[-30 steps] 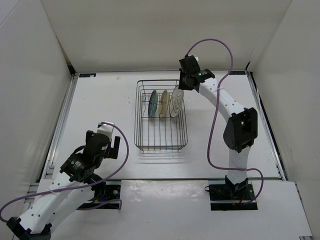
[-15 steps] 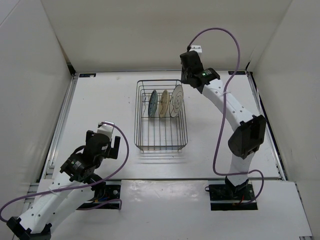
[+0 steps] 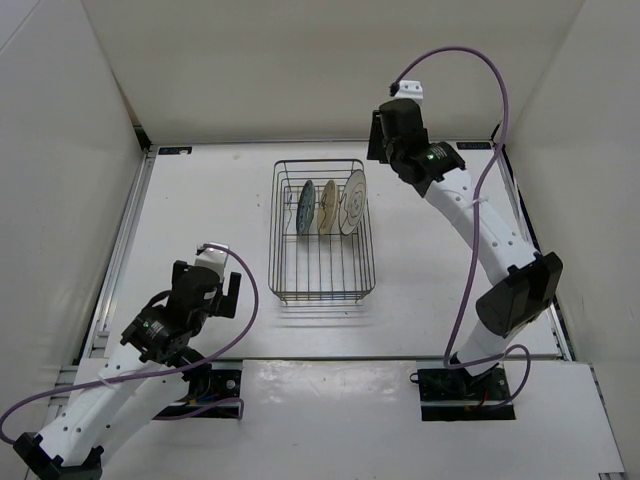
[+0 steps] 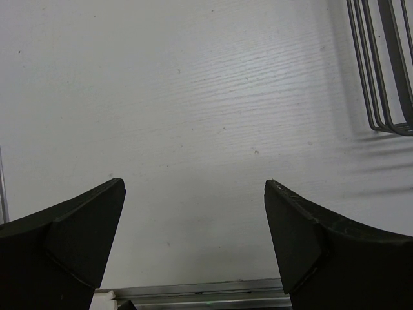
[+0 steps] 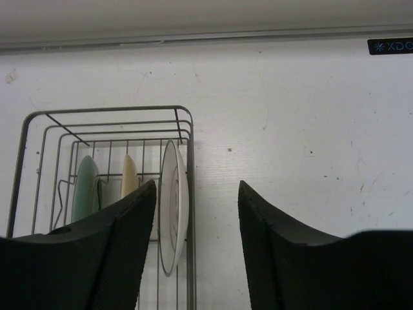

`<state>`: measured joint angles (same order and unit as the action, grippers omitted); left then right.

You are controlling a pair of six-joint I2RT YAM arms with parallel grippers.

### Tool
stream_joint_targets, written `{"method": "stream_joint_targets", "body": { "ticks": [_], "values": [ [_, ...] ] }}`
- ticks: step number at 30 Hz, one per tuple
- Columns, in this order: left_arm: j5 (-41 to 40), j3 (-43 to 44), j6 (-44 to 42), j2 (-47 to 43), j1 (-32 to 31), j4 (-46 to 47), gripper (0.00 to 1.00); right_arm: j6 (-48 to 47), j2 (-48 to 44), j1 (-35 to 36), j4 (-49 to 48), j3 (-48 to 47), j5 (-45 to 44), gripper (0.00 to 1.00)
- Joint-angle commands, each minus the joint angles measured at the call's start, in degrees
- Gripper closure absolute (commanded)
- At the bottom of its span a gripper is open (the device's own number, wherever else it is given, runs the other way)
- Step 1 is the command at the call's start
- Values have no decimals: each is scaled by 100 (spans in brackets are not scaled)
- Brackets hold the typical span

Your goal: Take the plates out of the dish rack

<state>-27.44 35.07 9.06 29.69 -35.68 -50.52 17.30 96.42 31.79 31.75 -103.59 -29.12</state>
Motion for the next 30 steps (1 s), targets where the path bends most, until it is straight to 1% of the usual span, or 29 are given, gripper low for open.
{"method": "stream_joint_targets", "body": {
  "ticks": [1, 2, 3, 6, 10, 11, 12, 16, 22, 26, 30],
  "values": [
    [-16, -26, -1, 28, 26, 104, 0, -78, 78, 11, -213, 85, 257, 39],
    [-7, -26, -1, 37, 17, 95, 0, -43, 113, 11, -187, 137, 267, 35],
    [-33, -26, -1, 28, 26, 95, 0, 1, 175, 3, -178, 181, 389, 33],
    [-24, -44, -9, -7, 17, 87, 0, 80, 481, 20, -55, 234, 512, 33],
    [-7, -35, 8, -7, 26, 95, 0, 107, 983, 46, 278, 68, 505, 42],
    [-16, -44, 8, -7, 35, 95, 0, 107, 1036, 90, 314, 58, 452, 47],
    [-7, -35, 8, -7, 26, 104, 0, 107, 1167, 117, 323, 58, 321, 49],
    [2, -35, -1, -8, 17, 95, 0, -24, 1247, 257, 25, 313, -109, 54],
    [19, -35, 17, -16, 26, 104, 0, -183, 1616, 442, 278, -47, -699, 59],
    [11, -44, 8, -42, 26, 104, 0, -244, 1950, 521, 507, -459, -1112, 67],
    [11, -53, 8, -34, 35, 113, 0, -210, 2135, 574, 701, -618, -1411, 75]
  ]
}}
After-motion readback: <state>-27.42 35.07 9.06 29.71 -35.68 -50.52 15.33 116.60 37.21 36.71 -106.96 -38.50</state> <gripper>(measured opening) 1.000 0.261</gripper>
